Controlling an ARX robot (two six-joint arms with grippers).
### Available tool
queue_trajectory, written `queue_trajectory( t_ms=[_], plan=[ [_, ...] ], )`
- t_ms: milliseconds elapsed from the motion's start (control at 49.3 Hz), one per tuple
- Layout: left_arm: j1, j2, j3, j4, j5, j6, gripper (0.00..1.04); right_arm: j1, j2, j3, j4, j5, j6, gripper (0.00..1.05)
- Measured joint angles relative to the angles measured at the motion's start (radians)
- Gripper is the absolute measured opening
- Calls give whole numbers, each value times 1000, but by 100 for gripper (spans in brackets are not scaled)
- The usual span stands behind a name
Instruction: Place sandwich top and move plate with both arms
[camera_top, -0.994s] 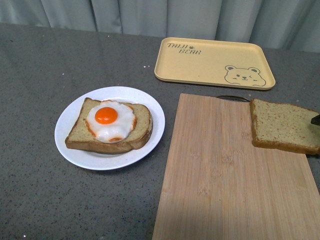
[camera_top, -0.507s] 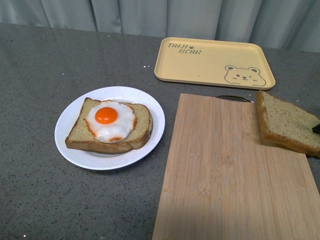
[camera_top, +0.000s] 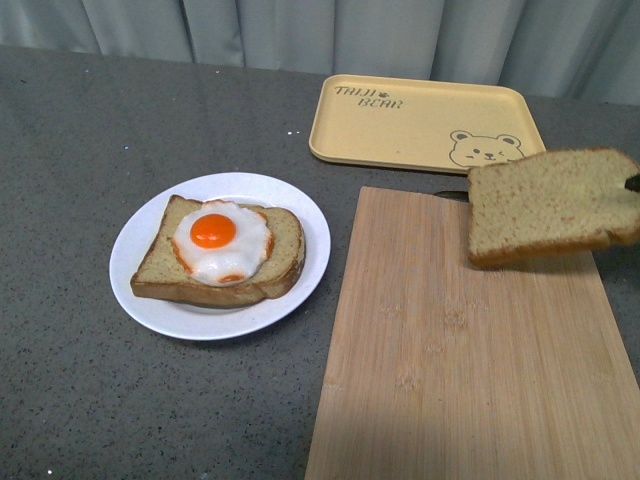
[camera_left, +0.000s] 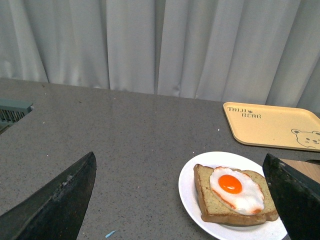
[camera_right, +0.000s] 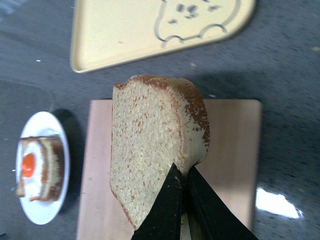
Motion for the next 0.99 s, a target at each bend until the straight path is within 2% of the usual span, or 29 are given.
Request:
queue_trajectory(
  t_ms=[81,182,324,487,669,994],
  plan=[
    [0,0,0,0,0,0,98,56,-48,-6,63,-44,76,1],
    [0,0,0,0,0,0,98,133,-54,-1,124,-53,151,1],
    [0,0,0,0,0,0,98,303,24,50,221,-54,278,1],
    [0,0,0,0,0,0,98,457,144,138,280,-51,400,1],
    [0,0,0,0,0,0,98,545,237,208,281,-27,479,1],
    [0,0,0,0,0,0,98,604,317,233,280,11,552,1]
  ],
)
